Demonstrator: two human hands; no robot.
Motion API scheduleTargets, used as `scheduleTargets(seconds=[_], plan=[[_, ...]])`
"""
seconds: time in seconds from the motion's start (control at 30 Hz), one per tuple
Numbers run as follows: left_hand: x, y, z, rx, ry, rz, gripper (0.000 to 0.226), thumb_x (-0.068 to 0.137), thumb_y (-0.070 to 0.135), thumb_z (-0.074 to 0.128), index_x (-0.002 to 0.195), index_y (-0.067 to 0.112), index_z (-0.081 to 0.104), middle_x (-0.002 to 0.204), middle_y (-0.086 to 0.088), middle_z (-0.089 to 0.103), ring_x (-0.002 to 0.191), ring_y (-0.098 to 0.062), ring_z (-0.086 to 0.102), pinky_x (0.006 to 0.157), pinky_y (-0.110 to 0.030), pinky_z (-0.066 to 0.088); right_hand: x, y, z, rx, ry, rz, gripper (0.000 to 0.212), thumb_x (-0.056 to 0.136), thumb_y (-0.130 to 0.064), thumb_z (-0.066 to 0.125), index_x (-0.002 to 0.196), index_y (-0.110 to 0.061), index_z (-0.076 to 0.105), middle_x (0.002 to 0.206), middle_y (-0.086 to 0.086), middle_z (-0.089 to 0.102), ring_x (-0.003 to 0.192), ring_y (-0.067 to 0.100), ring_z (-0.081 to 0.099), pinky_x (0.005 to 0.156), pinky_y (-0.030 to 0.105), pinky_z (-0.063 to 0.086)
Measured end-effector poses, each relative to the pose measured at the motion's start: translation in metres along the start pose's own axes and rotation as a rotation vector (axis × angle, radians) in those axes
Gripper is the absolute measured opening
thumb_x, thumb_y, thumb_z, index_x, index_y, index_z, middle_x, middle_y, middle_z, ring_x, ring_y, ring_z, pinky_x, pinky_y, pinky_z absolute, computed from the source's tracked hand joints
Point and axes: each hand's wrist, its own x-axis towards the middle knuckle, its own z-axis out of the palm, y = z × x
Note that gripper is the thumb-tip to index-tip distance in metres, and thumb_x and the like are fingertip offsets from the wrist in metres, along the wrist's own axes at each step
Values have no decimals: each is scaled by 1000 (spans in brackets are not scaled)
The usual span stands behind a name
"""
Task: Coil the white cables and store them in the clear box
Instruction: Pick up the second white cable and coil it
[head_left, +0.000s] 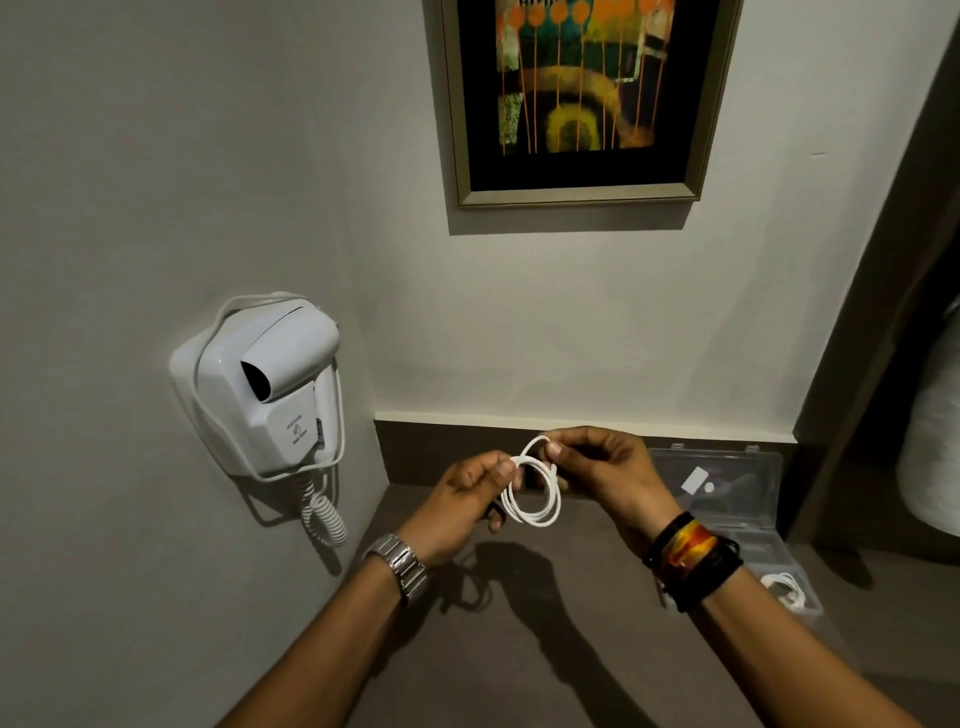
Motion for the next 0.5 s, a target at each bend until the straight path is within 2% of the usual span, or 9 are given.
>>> scheduleTargets(seconds=[0.1, 0.2, 0.3, 0.37, 0.43, 0.5], plan=[[0, -1, 1, -25, 38, 6, 30, 107, 18, 43, 86, 6, 60, 66, 3, 58, 53, -4, 51, 53, -17, 44, 1, 0, 3, 117, -23, 108, 23, 91, 2, 69, 112, 11, 71, 101, 27, 74, 81, 27, 73, 75, 31, 64], [0, 0, 3, 13, 63, 22, 28, 106, 17, 46, 85, 6, 62, 62, 12, 64, 51, -1, 51, 53, -16, 43, 0, 7, 5, 239, -42, 191, 26, 90, 1, 70, 114, 11, 69, 98, 23, 77, 78, 25, 77, 69, 29, 65], [2, -3, 5, 53, 56, 16, 29, 105, 19, 49, 81, 12, 63, 62, 14, 60, 51, -2, 49, 53, -17, 42, 0, 10, 8, 157, 123, 67, 24, 89, 3, 71, 111, 12, 69, 94, 24, 76, 70, 21, 75, 63, 27, 64], [4, -5, 5, 52, 62, 3, 30, 105, 22, 49, 80, 14, 64, 64, 12, 60, 51, -6, 48, 54, -18, 42, 0, 10, 12, 121, 180, -12, 16, 89, 5, 70, 105, 6, 71, 93, 25, 75, 67, 18, 75, 61, 27, 63], [6, -6, 4, 66, 110, 2, 30, 105, 22, 50, 80, 13, 64, 69, 6, 60, 51, -6, 47, 53, -18, 42, 0, 11, 15, 165, 148, 32, 13, 90, 3, 70, 103, 1, 72, 98, 26, 75, 70, 21, 74, 66, 30, 64], [7, -5, 3, 68, 181, 15, 30, 105, 20, 50, 79, 13, 65, 70, 2, 62, 50, -2, 47, 51, -17, 41, -2, 10, 14, 244, 33, 153, 18, 92, -1, 68, 109, 4, 72, 105, 27, 76, 76, 24, 74, 74, 34, 63]])
